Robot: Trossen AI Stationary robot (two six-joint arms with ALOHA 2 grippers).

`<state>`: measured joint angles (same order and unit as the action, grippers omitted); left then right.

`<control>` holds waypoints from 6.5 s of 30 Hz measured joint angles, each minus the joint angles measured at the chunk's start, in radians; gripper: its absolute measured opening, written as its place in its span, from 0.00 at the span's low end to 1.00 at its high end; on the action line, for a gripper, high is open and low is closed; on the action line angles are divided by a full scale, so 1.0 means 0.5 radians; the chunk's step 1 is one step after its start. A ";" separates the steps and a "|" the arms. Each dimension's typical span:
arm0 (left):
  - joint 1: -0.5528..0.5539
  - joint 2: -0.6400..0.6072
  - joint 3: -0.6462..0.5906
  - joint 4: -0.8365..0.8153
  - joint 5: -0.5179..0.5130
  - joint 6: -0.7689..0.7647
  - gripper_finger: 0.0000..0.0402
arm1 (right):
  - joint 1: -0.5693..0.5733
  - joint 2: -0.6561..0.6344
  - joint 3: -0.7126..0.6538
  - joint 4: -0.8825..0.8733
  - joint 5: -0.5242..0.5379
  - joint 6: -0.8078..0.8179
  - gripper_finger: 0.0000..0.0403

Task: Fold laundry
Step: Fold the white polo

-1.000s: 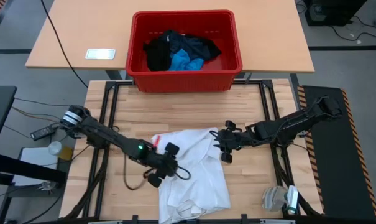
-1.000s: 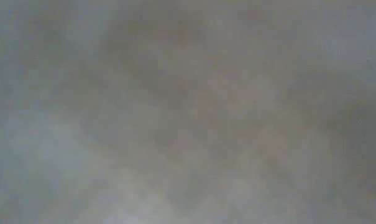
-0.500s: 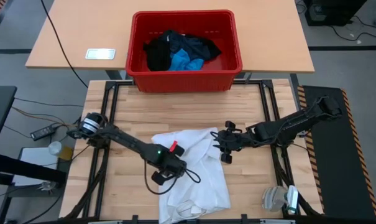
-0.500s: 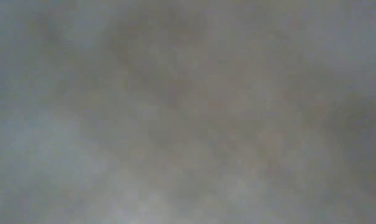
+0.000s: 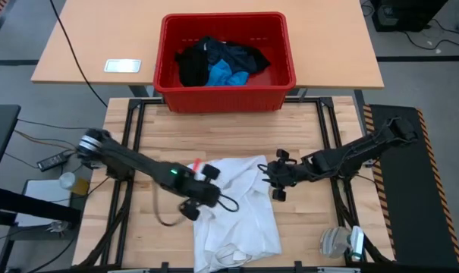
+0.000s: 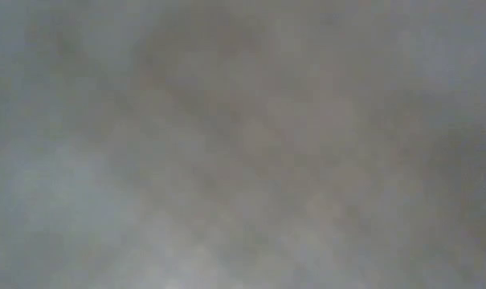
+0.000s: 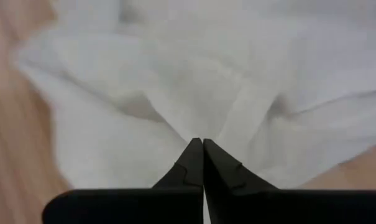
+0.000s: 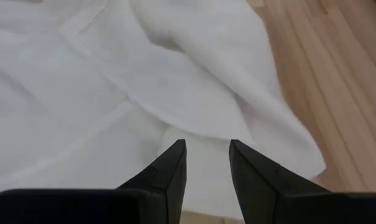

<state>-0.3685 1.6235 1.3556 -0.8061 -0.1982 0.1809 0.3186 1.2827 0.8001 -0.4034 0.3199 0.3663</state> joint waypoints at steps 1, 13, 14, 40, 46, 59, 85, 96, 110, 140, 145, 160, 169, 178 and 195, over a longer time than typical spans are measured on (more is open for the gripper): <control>-0.008 -0.087 0.001 -0.014 -0.001 -0.048 0.00 | 0.025 0.001 0.000 -0.007 0.014 -0.004 0.32; -0.061 -0.309 -0.238 0.142 -0.080 -0.515 0.17 | 0.022 0.281 -0.132 -0.085 -0.269 0.417 0.40; -0.061 -0.308 -0.242 0.120 -0.081 -0.517 0.20 | 0.020 0.280 -0.145 -0.065 -0.319 0.468 0.43; -0.048 -0.309 -0.239 -0.003 -0.085 -0.548 0.30 | -0.145 0.125 -0.761 1.239 -0.553 1.206 0.58; -0.026 -0.309 -0.239 -0.018 -0.088 -0.539 0.30 | -0.145 -0.046 -0.760 0.863 -0.478 1.320 0.55; -0.028 -0.309 -0.238 0.003 -0.088 -0.514 0.30 | -0.144 0.036 -0.758 0.899 -0.509 1.398 0.54; 0.002 -0.309 -0.238 -0.017 -0.088 -0.496 0.30 | -0.172 -0.049 -0.733 1.109 -0.008 0.377 0.04; 0.014 -0.309 -0.238 -0.024 -0.088 -0.489 0.30 | 0.178 -0.161 -0.722 1.071 -0.067 -0.480 0.05; 0.027 -0.309 -0.238 -0.023 -0.088 -0.492 0.30 | 0.589 0.280 -0.707 0.994 -0.148 -1.133 0.05; 0.210 0.085 -0.237 0.425 0.194 -0.091 0.30 | 0.713 0.091 -0.237 0.038 -0.021 -0.011 0.46; 0.047 0.061 -0.237 0.372 0.195 0.094 0.30 | 0.713 0.050 -0.237 0.028 0.017 -0.015 0.46; -0.307 -0.005 -0.534 0.635 -0.279 -0.294 0.30 | 0.654 0.057 -0.239 0.293 0.310 0.614 0.46; -0.332 -0.003 -0.456 0.575 -0.298 -0.644 0.30 | 0.550 0.053 -0.239 0.352 0.588 0.385 0.43; -0.332 0.001 -0.456 0.638 -0.401 -0.674 0.30 | 0.555 0.053 -0.298 0.702 0.659 0.342 0.43; -0.152 0.147 -0.454 0.625 -0.278 -0.300 0.30 | 0.521 0.280 -0.301 1.274 0.884 -0.052 0.43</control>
<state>-0.4445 1.6970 1.1286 -0.4935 -0.3371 0.0307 0.5793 1.4225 0.6495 0.2336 0.7618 0.3404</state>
